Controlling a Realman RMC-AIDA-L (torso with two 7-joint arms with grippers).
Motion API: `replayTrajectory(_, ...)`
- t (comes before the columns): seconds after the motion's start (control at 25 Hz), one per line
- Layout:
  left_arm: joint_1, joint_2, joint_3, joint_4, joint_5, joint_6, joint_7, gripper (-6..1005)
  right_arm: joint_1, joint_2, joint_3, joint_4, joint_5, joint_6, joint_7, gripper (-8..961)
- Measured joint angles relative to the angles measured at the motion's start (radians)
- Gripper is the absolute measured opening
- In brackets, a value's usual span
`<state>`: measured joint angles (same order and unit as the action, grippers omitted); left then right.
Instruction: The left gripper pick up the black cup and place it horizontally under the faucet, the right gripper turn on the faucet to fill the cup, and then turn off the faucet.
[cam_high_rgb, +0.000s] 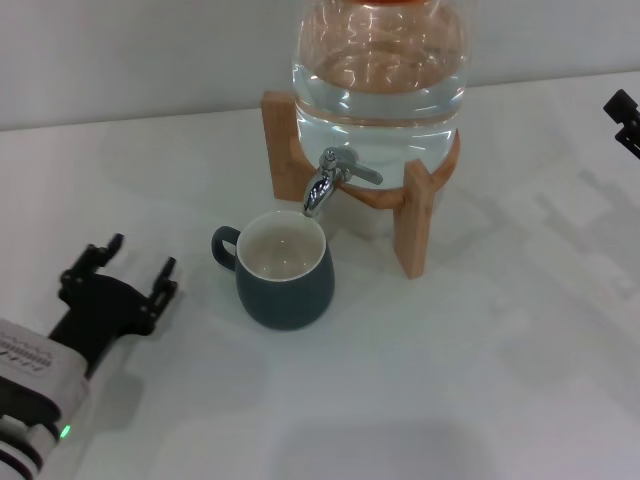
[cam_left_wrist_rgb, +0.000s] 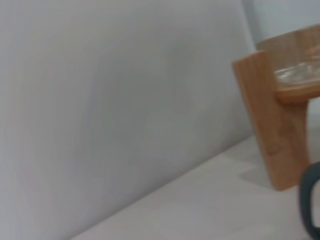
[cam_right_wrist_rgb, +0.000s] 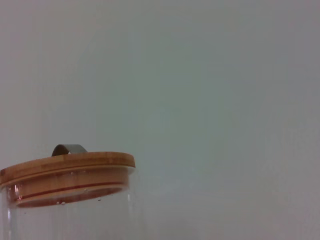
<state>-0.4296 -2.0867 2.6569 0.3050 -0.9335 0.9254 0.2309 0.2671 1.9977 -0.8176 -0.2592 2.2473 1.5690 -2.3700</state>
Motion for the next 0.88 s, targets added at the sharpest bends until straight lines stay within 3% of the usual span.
replayTrajectory(0.4,0.007,0.000,-0.082,-0.038,-0.045,0.116,0.042,664,0.010,-0.003,0.004,0.000,0.000,-0.009,0.000,844)
replayTrajectory(0.64,0.022,0.001,-0.174,-0.068,-0.045,0.345,0.073,664,0.019,-0.003,0.009,0.000,0.000,-0.029,-0.004,843)
replayTrajectory(0.88,0.029,0.002,-0.184,-0.077,-0.085,0.448,0.076,664,0.022,0.002,0.007,0.000,0.000,-0.032,-0.008,843)
